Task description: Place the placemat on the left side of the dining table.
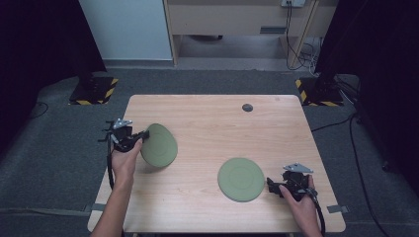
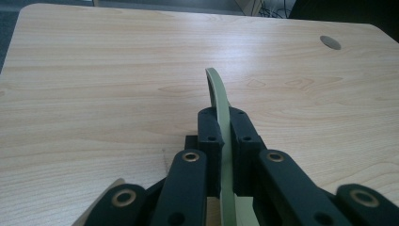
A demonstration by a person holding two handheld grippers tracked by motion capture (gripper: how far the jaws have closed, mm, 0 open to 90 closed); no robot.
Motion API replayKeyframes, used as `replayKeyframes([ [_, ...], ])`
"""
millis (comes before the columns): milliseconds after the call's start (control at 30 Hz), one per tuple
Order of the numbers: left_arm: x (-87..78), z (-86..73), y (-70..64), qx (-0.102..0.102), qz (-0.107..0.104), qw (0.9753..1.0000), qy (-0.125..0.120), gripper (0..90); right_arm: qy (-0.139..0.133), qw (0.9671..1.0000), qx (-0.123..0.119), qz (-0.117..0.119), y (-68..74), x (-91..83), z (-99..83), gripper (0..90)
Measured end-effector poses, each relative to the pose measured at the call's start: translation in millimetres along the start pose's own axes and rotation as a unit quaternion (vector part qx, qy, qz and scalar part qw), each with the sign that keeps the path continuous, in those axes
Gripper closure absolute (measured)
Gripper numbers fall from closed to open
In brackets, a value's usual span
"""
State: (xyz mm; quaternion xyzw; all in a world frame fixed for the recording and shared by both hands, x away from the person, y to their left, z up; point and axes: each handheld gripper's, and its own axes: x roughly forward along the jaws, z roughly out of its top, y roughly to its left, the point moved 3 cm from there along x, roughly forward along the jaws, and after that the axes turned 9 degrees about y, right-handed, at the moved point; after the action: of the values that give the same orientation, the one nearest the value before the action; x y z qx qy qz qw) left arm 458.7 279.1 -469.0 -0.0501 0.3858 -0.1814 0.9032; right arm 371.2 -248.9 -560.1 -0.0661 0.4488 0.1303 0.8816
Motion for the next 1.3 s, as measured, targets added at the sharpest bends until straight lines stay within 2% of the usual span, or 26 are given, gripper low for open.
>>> replayKeyframes([
  [200, 2.1, -6.4, 9.3, -0.011, -0.001, 0.9999, 0.003, 84.8, 0.000, 1.0000, 0.000, 0.000, 0.0, 0.0, 0.0, 0.9],
  [567, 5.9, -11.4, 19.2, -0.017, 0.002, 0.9998, 0.011, 84.8, 0.000, 1.0000, 0.000, 0.000, 0.0, 0.0, 0.0, 0.9],
  [1300, 13.6, -18.4, 31.7, -0.024, 0.006, 0.9995, 0.021, 84.7, 0.000, 1.0000, 0.000, 0.000, 0.0, 0.0, 0.0, 0.9],
])
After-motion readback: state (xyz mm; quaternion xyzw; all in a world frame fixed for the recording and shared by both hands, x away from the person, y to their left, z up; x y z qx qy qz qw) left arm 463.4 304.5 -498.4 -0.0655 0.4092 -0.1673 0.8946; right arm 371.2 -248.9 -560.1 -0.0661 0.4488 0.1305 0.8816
